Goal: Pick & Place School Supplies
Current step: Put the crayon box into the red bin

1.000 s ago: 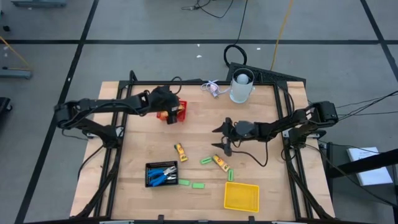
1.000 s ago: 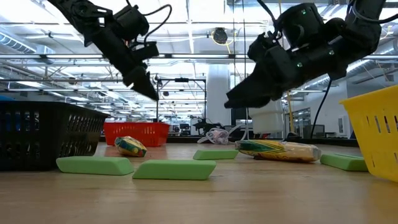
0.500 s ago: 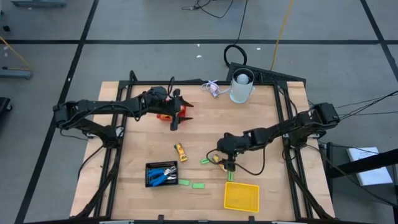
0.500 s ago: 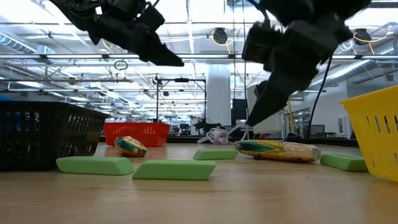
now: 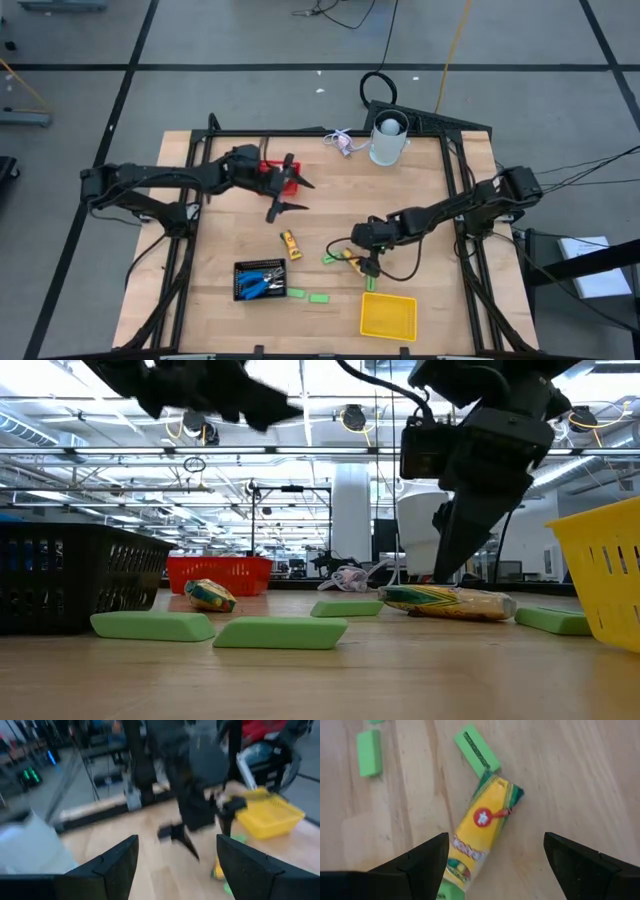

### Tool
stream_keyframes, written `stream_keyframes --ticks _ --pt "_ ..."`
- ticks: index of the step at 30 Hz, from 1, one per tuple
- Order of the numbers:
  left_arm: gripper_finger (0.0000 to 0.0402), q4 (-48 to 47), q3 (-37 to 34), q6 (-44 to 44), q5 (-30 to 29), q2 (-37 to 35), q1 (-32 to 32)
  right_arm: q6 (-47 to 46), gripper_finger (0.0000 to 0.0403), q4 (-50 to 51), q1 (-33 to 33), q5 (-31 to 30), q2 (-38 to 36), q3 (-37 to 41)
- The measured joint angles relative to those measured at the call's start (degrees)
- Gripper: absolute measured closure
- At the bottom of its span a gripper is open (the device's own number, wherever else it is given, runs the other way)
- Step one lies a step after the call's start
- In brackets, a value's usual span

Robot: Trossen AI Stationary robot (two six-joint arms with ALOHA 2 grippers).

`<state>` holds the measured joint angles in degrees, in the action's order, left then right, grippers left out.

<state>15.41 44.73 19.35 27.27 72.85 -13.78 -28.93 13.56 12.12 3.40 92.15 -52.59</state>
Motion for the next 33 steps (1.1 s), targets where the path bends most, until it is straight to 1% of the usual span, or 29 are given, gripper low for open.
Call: stream_keyframes --ticks 7,9,13,16,19,22,25,28,31,32,33 --pt "0.0130 -0.5 -0.3 -0.3 -0.2 -8.8 1.4 -1.1 0.0090 -2.4 1.2 2.9 3.1 0.0" --pt "0.0130 -2.7 -0.8 -0.5 -1.3 -10.7 1.6 -1.4 0.0090 -2.7 1.5 2.9 4.3 0.0" --pt "0.0131 -5.0 -0.8 -0.2 -5.1 -12.1 2.3 -1.4 0.0090 -3.3 1.9 2.4 5.7 -0.1" --pt "0.0131 -5.3 -0.8 -0.1 -6.1 -12.6 2.3 -1.5 0.0090 -3.6 2.1 2.2 6.7 -0.2" --pt "0.0131 -5.5 -0.8 -0.1 -6.4 -12.5 2.3 -1.0 0.0099 -4.3 2.8 0.5 7.8 -0.2" --pt "0.0131 -5.4 -0.8 -0.1 -7.0 -12.5 2.3 -0.4 0.0128 -4.6 3.6 -1.8 8.4 -0.2" --pt "0.0131 -5.4 -0.8 0.0 -7.9 -12.5 2.3 -0.2 0.0181 -4.7 4.1 -3.6 8.5 -0.2" --pt "0.0131 -5.3 -0.8 0.0 -8.4 -12.5 2.2 0.1 0.0253 -4.7 4.4 -4.7 8.6 -0.1" --pt "0.0131 -5.3 -0.8 0.0 -8.5 -12.5 2.3 0.8 0.0335 -5.3 4.3 -4.4 8.7 -0.1" --pt "0.0131 -5.3 -0.8 0.0 -8.6 -12.5 2.3 1.5 0.0343 -5.6 4.4 -4.3 8.7 -0.1" --pt "0.0131 -5.3 -0.8 0.0 -8.7 -12.5 2.3 2.1 0.0343 -5.9 4.4 -4.8 8.7 -0.1"
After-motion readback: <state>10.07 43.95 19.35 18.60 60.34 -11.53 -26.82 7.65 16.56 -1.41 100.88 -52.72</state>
